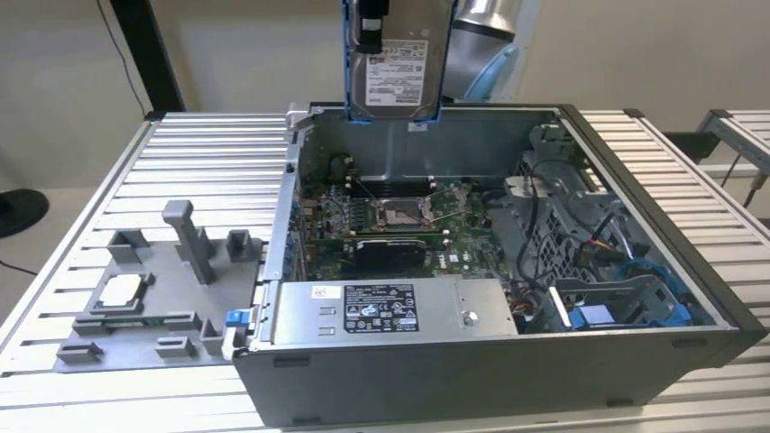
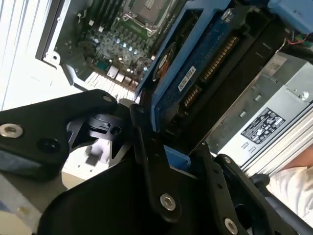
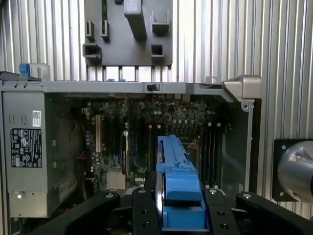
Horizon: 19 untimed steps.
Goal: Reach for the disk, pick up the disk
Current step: 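Pick up the disk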
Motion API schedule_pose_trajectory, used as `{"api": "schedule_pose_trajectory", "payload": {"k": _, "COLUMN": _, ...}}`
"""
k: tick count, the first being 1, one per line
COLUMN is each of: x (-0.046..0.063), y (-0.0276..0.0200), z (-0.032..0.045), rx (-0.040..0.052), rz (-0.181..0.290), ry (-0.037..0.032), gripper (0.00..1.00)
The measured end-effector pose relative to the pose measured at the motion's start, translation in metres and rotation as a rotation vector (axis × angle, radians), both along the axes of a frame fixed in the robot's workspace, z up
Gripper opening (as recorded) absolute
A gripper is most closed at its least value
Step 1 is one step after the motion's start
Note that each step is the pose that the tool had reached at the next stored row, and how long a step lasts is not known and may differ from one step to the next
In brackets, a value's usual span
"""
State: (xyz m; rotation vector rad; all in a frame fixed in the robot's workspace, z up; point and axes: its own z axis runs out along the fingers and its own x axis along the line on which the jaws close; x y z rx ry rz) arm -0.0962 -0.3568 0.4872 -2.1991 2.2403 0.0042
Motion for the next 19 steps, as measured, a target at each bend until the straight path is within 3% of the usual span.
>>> {"api": "schedule_pose_trajectory", "payload": {"k": 19, "x": 0.073, "y": 0.0, "z": 0.0, "rx": 0.0, "rz": 0.0, "ry": 0.0001, "gripper": 0.0}}
